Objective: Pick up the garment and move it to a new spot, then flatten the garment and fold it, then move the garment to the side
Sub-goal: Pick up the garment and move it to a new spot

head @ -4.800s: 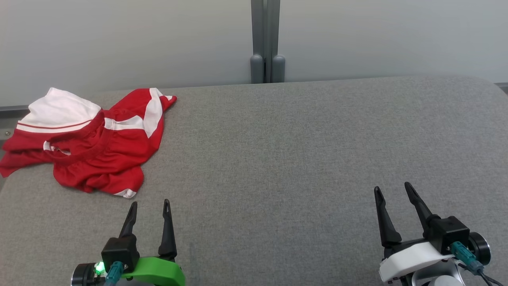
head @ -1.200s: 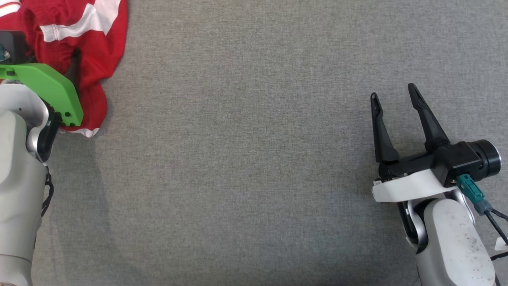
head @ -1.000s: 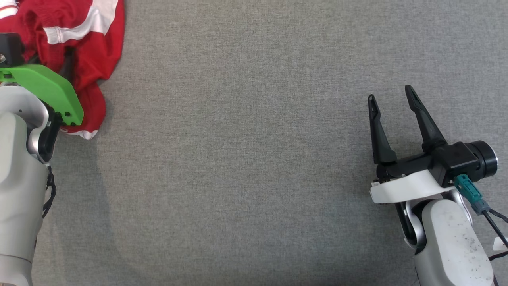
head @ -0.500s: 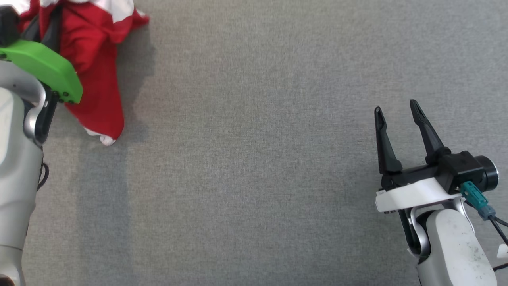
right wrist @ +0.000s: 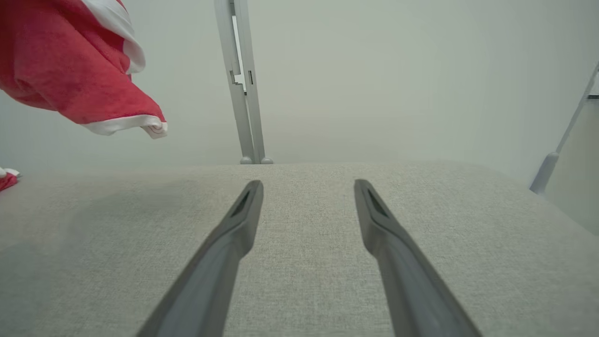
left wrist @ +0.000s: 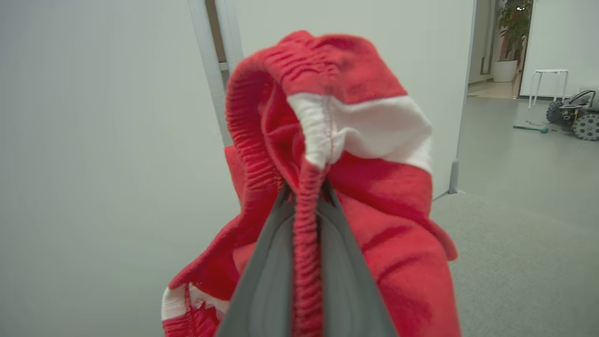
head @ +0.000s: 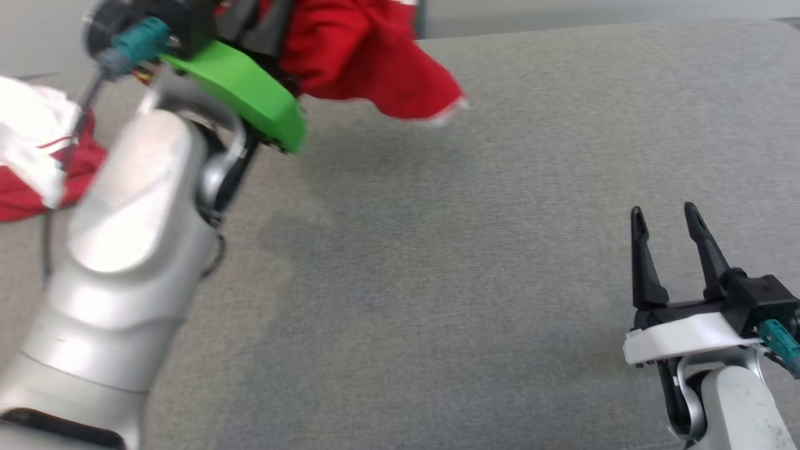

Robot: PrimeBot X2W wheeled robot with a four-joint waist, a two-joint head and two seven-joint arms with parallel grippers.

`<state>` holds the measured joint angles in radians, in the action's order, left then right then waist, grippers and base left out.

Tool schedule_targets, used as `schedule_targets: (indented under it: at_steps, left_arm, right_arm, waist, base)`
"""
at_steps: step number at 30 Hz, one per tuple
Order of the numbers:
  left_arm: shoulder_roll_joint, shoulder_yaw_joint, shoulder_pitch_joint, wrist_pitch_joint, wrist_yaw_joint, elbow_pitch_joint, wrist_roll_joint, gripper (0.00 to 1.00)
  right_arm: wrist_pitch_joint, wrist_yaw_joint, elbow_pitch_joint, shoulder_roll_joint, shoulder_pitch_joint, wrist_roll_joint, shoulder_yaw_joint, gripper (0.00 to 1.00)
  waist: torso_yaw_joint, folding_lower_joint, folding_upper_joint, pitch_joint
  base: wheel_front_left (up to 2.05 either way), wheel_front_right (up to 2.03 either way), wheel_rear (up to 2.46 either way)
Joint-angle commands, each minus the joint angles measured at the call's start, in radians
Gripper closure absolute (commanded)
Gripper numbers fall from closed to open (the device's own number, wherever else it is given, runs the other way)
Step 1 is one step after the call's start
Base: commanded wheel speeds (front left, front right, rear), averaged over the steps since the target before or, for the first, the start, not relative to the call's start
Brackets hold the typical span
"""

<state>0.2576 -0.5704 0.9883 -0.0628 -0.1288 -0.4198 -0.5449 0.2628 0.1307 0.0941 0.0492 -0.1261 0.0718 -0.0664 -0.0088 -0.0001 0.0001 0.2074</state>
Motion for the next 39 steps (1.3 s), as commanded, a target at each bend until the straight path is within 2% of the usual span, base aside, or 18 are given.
schedule_targets:
  at_steps: [1,4,8,14,20,21,23,24,29,34,39]
  left_arm:
    - [-0.039,-0.014,-0.054,-0.013,0.004,0.007,-0.016,1.00]
    - [-0.119,-0.038,-0.123,-0.052,0.014,0.001,-0.049,1.00]
    - [-0.178,-0.081,-0.235,-0.113,0.020,-0.063,-0.085,1.00]
    - [-0.198,-0.129,-0.363,-0.168,0.024,-0.239,-0.121,1.00]
    - [-0.201,-0.099,-0.414,-0.196,0.028,-0.344,-0.133,1.00]
    - [-0.201,-0.091,-0.419,-0.200,0.028,-0.351,-0.136,0.87]
    - [-0.202,-0.079,-0.428,-0.203,0.027,-0.359,-0.139,0.23]
    - [-0.203,-0.070,-0.432,-0.203,0.028,-0.359,-0.136,0.00]
    - [-0.205,-0.004,-0.473,-0.201,0.037,-0.293,-0.104,0.00]
    - [-0.205,0.093,-0.544,-0.202,0.040,-0.196,-0.081,0.00]
    - [-0.205,0.206,-0.626,-0.202,0.062,-0.097,-0.027,0.00]
  right_arm:
    - [0.003,0.000,-0.002,0.002,0.024,0.005,-0.016,0.00]
    - [0.003,0.000,-0.003,0.002,0.038,0.007,-0.039,0.00]
    - [0.003,0.000,-0.005,0.002,0.042,0.011,-0.053,0.00]
    - [0.003,0.000,-0.015,0.002,0.020,0.023,-0.046,0.00]
    - [0.003,0.000,-0.010,0.002,0.020,0.022,-0.050,0.00]
    - [0.003,0.000,-0.009,0.002,0.019,0.020,-0.048,0.00]
    - [0.003,0.000,-0.010,0.002,0.019,0.017,-0.041,0.00]
    - [0.003,0.000,-0.009,0.002,0.019,0.016,-0.037,0.00]
    - [0.003,0.000,-0.005,0.002,0.027,0.031,-0.026,0.00]
    - [0.003,0.000,0.009,0.003,0.045,0.041,-0.028,0.00]
    - [0.003,0.000,0.021,0.002,0.071,0.043,-0.034,0.00]
  waist:
    - [-0.077,0.0001,-0.0001,-0.046]
    - [-0.115,0.0001,-0.0001,-0.034]
    - [-0.157,0.0001,-0.0001,-0.003]
    - [-0.191,0.0001,-0.0001,0.041]
    - [-0.162,0.0001,-0.0001,0.046]
    - [-0.156,0.0001,-0.0001,0.044]
    - [-0.140,0.0001,-0.0001,0.037]
    - [-0.131,0.0001,-0.0001,0.031]
    - [-0.098,0.0001,-0.0001,0.002]
    - [-0.071,0.0001,-0.0001,-0.048]
    - [-0.046,0.0001,-0.0001,-0.108]
  base:
    - [0.00,0.00,0.00]
    - [0.00,0.00,0.00]
    - [0.00,0.00,0.00]
    - [0.00,0.00,0.00]
    - [0.00,0.00,0.00]
    - [0.00,0.00,0.00]
    - [0.00,0.00,0.00]
    - [0.00,0.00,0.00]
    - [0.00,0.00,0.00]
    - [0.00,0.00,0.00]
    - [0.00,0.00,0.00]
